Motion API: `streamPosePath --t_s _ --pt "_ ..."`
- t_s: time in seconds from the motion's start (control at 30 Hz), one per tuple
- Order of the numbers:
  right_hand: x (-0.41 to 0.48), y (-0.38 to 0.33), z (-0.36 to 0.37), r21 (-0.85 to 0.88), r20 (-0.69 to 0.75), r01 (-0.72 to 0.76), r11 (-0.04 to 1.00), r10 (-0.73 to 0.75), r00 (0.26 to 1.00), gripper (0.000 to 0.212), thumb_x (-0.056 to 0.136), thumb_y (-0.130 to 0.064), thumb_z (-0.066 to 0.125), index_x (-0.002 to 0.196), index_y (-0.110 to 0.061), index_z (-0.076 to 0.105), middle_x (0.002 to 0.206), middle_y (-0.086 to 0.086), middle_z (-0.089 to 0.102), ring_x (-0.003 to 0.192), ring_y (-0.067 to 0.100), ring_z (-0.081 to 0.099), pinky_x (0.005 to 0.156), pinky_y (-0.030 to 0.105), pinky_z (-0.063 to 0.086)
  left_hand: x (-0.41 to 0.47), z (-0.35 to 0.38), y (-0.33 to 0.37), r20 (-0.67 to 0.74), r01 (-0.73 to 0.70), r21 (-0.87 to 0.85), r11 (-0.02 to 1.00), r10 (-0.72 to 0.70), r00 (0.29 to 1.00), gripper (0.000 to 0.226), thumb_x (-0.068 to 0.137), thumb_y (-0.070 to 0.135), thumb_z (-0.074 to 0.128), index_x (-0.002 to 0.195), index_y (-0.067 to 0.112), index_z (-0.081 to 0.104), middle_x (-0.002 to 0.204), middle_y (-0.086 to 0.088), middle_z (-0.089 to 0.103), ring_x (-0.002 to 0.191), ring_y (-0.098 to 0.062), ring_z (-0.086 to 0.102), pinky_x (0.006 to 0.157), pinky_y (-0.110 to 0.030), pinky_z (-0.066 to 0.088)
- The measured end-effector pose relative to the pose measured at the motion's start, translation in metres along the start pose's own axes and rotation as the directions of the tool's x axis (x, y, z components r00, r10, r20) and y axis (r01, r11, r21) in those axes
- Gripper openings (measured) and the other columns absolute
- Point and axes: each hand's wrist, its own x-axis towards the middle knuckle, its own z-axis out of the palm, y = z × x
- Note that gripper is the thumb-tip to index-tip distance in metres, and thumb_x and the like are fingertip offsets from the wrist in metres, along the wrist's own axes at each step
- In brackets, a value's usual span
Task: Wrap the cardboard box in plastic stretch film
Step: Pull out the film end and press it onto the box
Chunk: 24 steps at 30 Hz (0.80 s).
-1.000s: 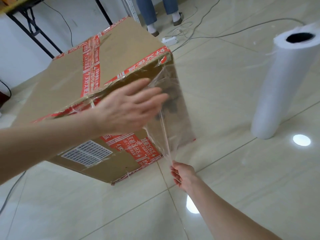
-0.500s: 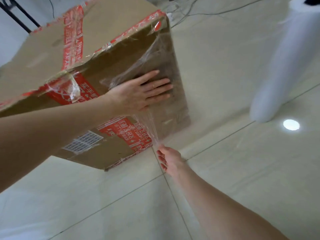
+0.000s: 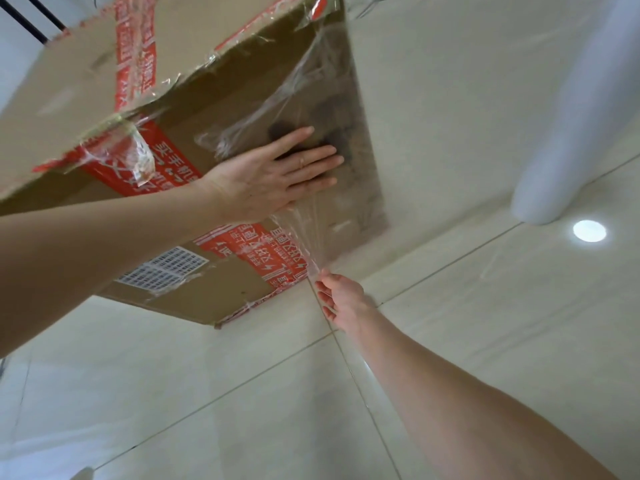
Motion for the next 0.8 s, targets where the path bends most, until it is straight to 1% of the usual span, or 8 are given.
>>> streamPosePath --t_s 0.13,0.2,0.3,0.37,0.5,0.63,0.73,0.8 --pt "-0.003 -0.002 -0.003 0.006 -0.002 -0.011 1.000 0.011 1.000 0.017 0.091 -0.025 0.061 0.076 -0.016 0.061 0.073 -0.003 0.061 0.063 0.008 0.051 0.058 0.021 0.037 0.002 0.001 -0.001 -0.018 0.021 0.001 1.000 -0.021 1.000 0.073 0.095 0.049 0.008 0.147 0.006 -0.020 0.153 -0.020 -0.024 0.142 -0.036 -0.019 0.112 -0.057 -0.017" --pt "-0.004 -0.002 -0.005 -0.009 -0.002 -0.017 1.000 0.017 1.000 0.016 0.091 -0.025 0.061 0.078 -0.016 0.062 0.075 -0.003 0.062 0.064 0.009 0.051 0.058 0.022 0.036 0.000 0.002 -0.001 -0.018 0.033 -0.021 0.999 -0.034 0.999 0.080 0.093 0.056 0.012 0.147 0.007 -0.021 0.153 -0.019 -0.025 0.142 -0.036 -0.021 0.113 -0.056 -0.016" --pt "-0.004 -0.002 -0.007 -0.019 -0.002 -0.019 1.000 0.019 1.000 0.016 0.091 -0.026 0.061 0.078 -0.016 0.062 0.077 -0.003 0.062 0.066 0.010 0.050 0.059 0.023 0.035 -0.001 0.000 -0.003 0.006 0.061 -0.018 0.998 -0.061 0.998 0.095 0.088 0.068 0.018 0.145 0.005 -0.024 0.151 -0.021 -0.030 0.139 -0.036 -0.027 0.112 -0.057 -0.018" --pt "-0.005 -0.003 -0.007 -0.034 -0.011 -0.018 0.999 0.018 1.000 0.018 0.091 -0.026 0.061 0.076 -0.016 0.061 0.077 -0.003 0.062 0.067 0.010 0.050 0.059 0.024 0.034 0.001 -0.004 -0.003 0.036 0.071 -0.012 0.997 -0.071 0.997 0.100 0.086 0.071 0.022 0.146 0.005 -0.024 0.151 -0.021 -0.030 0.139 -0.036 -0.027 0.112 -0.056 -0.018" --pt "-0.005 -0.002 -0.006 -0.025 -0.007 -0.017 1.000 0.017 1.000 0.019 0.091 -0.026 0.061 0.075 -0.017 0.060 0.076 -0.004 0.062 0.066 0.008 0.051 0.059 0.022 0.036 -0.005 -0.002 -0.001 0.027 0.063 -0.021 0.998 -0.062 0.998 0.096 0.088 0.068 0.019 0.145 0.004 -0.025 0.150 -0.021 -0.031 0.139 -0.036 -0.027 0.112 -0.056 -0.018" --pt "-0.004 -0.001 -0.003 -0.027 -0.007 -0.024 0.999 0.024 1.000 0.018 0.091 -0.028 0.061 0.076 -0.018 0.061 0.078 -0.005 0.063 0.071 0.009 0.053 0.063 0.023 0.038 -0.009 -0.005 0.000 0.048 0.053 0.001 0.999 -0.053 0.997 0.092 0.090 0.065 0.015 0.145 0.003 -0.024 0.151 -0.021 -0.030 0.139 -0.036 -0.027 0.112 -0.056 -0.018" --pt "-0.003 0.000 -0.002 -0.014 -0.005 -0.026 1.000 0.026 1.000 0.017 0.091 -0.028 0.060 0.077 -0.019 0.060 0.078 -0.006 0.063 0.072 0.008 0.054 0.064 0.023 0.038 -0.014 -0.006 0.003 0.052 0.049 -0.069 0.996 -0.046 0.998 0.083 0.091 0.056 0.010 0.145 0.004 -0.023 0.152 -0.020 -0.029 0.140 -0.035 -0.026 0.113 -0.054 -0.017" --pt "-0.003 0.001 -0.002 -0.013 -0.001 -0.030 0.999 0.030 1.000 0.017 0.091 -0.029 0.061 0.077 -0.019 0.060 0.078 -0.006 0.064 0.072 0.008 0.054 0.065 0.023 0.038 -0.023 -0.005 0.007 0.073 0.065 -0.108 0.992 -0.057 0.996 0.078 0.092 0.050 0.005 0.143 0.000 -0.026 0.150 -0.021 -0.032 0.139 -0.035 -0.028 0.114 -0.052 -0.017"
